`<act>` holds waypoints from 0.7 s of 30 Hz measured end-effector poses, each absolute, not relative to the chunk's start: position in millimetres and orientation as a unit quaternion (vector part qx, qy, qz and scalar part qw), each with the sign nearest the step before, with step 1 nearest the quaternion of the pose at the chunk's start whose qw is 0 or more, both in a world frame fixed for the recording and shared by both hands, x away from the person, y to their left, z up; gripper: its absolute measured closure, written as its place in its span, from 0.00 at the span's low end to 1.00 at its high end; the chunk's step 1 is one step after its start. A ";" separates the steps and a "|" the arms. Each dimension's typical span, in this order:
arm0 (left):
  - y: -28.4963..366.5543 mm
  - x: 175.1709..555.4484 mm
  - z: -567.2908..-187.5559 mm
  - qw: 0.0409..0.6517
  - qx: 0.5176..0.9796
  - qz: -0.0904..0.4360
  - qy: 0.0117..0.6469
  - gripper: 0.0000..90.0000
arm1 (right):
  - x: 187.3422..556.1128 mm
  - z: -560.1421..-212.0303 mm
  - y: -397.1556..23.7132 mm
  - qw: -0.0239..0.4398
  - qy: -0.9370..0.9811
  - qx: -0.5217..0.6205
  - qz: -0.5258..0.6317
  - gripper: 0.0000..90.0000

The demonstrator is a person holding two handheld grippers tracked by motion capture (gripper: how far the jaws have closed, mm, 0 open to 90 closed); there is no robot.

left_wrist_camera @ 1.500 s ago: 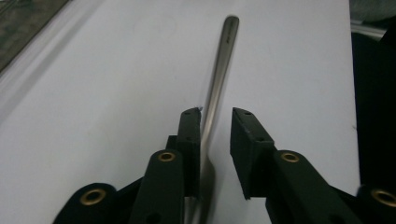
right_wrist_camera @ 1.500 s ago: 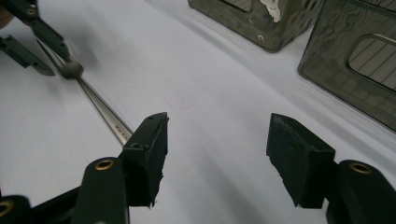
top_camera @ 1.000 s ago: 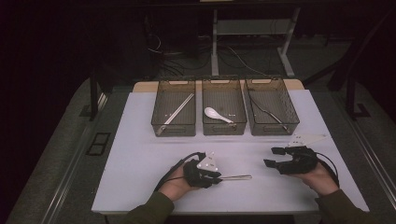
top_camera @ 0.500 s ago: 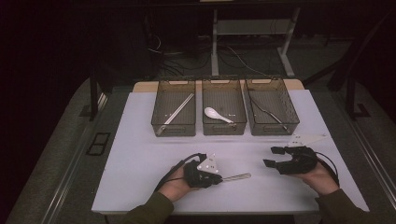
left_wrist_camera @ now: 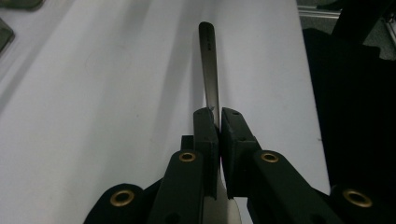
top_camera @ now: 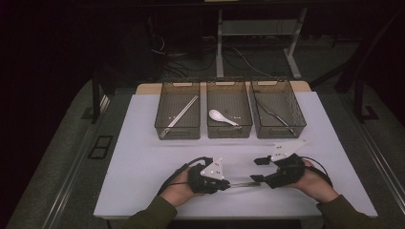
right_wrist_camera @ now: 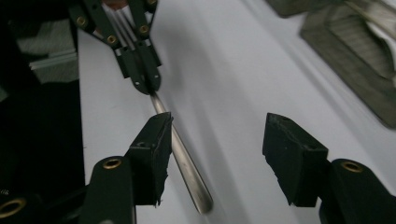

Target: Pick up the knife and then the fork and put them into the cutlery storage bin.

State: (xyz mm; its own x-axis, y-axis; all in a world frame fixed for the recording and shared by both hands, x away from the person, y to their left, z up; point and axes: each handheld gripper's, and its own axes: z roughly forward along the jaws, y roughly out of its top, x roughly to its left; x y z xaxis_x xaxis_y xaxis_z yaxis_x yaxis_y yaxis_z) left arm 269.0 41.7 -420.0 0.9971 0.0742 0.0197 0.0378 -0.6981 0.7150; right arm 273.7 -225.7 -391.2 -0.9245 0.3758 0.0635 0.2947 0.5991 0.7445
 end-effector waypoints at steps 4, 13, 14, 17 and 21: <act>42.1 266.9 -416.4 0.389 0.921 0.024 0.022 0.94 | 273.7 -394.2 -205.4 0.040 0.910 0.143 0.387 0.51; 42.8 264.7 -411.9 0.385 0.922 0.029 0.008 0.94 | 277.9 -402.3 -173.5 0.012 0.933 0.060 0.355 0.58; 43.0 264.4 -411.4 0.388 0.921 0.028 0.007 0.94 | 278.3 -403.8 -171.0 0.010 0.935 0.055 0.351 0.60; 43.5 263.0 -410.0 0.390 0.920 0.027 0.001 0.94 | 277.5 -408.6 -165.9 0.004 0.941 0.050 0.336 0.64; 42.4 260.0 -408.7 0.390 0.920 0.027 -0.011 0.94 | 275.8 -413.6 -161.9 -0.007 0.946 0.045 0.321 0.71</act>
State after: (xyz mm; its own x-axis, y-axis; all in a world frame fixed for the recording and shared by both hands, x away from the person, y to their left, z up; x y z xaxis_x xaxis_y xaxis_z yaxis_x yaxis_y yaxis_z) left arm 260.0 42.4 -408.7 0.9983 0.0010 0.0579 -0.0409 -0.6951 0.7177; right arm 275.8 -161.9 -413.6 -0.9959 0.0803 0.0424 0.0896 0.7901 0.6064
